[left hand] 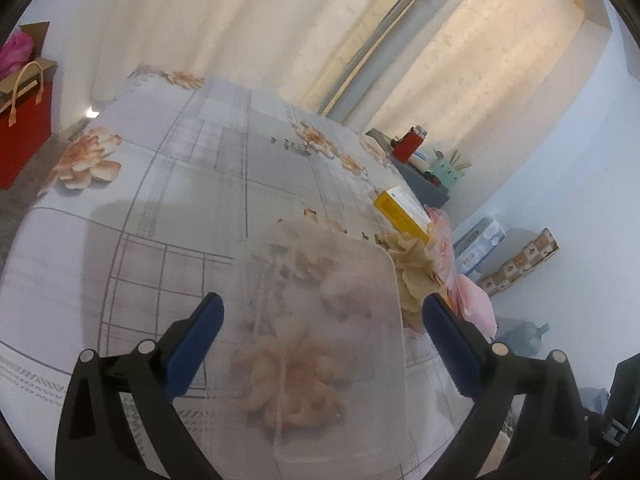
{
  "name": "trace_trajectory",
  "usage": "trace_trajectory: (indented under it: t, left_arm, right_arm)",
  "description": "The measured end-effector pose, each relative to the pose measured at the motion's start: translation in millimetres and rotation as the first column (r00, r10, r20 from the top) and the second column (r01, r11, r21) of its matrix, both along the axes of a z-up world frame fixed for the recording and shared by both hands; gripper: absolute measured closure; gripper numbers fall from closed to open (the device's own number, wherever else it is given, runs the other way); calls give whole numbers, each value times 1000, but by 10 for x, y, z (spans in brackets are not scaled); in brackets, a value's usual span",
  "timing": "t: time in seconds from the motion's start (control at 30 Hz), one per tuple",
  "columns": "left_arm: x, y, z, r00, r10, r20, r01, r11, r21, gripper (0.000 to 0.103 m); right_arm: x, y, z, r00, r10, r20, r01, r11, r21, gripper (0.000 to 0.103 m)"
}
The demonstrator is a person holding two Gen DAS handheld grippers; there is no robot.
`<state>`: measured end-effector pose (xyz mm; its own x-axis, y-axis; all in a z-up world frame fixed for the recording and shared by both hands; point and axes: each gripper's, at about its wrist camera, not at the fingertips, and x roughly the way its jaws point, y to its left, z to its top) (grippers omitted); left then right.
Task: Collect trash
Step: 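Hold the container with the left tool while the right tool reaches for the pink sponge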
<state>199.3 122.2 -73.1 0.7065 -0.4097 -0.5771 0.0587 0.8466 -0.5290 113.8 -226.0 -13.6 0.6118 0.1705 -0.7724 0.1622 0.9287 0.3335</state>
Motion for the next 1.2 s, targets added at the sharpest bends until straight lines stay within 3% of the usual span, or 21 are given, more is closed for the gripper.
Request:
trace_trajectory:
  t: [0.37, 0.47, 0.53, 0.6, 0.67, 0.77, 0.8, 0.9, 0.93, 1.0, 1.07, 1.1, 1.2]
  left_arm:
    - [-103, -38, 240, 999, 10, 35, -14, 993, 116, 6]
    - [-187, -229, 357, 999, -29, 39, 20, 974, 225, 5]
    - [-241, -410, 410, 998, -60, 32, 46, 942, 332, 5]
    - [-301, -589, 432, 996, -88, 32, 65, 899, 434, 5]
    - [-370, -796, 425, 993, -111, 45, 68, 834, 548, 5]
    - [-423, -1082, 309, 989, -139, 51, 65, 716, 695, 5]
    - [-433, -1179, 239, 988, -142, 53, 54, 660, 749, 5]
    - [-406, -1302, 34, 990, -132, 51, 28, 535, 844, 5]
    - [-387, -1297, -30, 991, -123, 45, 25, 515, 857, 5]
    - [-348, -1236, -118, 994, -107, 29, 30, 510, 860, 5]
    - [-323, -1160, -148, 996, -93, 18, 34, 531, 847, 5]
    - [-319, -1113, -141, 996, -93, 14, 39, 551, 834, 6]
    - [-325, -907, -21, 995, -95, 19, 47, 646, 762, 17]
  right_arm:
    - [-8, 60, 18, 1000, 11, 5, -11, 1000, -1, 8]
    - [-8, 56, 10, 1000, 10, 8, -10, 1000, 7, 8]
    - [-7, 52, 7, 1000, 12, 6, -12, 1000, 8, 8]
    - [-5, 60, 8, 1000, 15, 6, -15, 1000, 8, 8]
    - [-4, 66, 12, 1000, 18, 7, -18, 1000, 8, 8]
    - [-7, 72, 16, 1000, 19, 7, -19, 1000, 9, 8]
    - [-8, 72, 17, 1000, 18, 7, -18, 1000, 9, 8]
    - [-13, 71, 16, 1000, 17, 6, -17, 1000, 9, 8]
    - [-15, 69, 15, 1000, 15, 6, -15, 1000, 9, 8]
    - [-27, 50, 9, 1000, 9, 4, -9, 1000, 12, 8]
    - [-44, 20, -5, 1000, 2, 2, -2, 1000, 16, 8]
    - [-47, 7, -14, 1000, -2, -1, 2, 1000, 19, 8]
    - [-48, -27, -39, 1000, -6, -5, 6, 999, 31, 8]
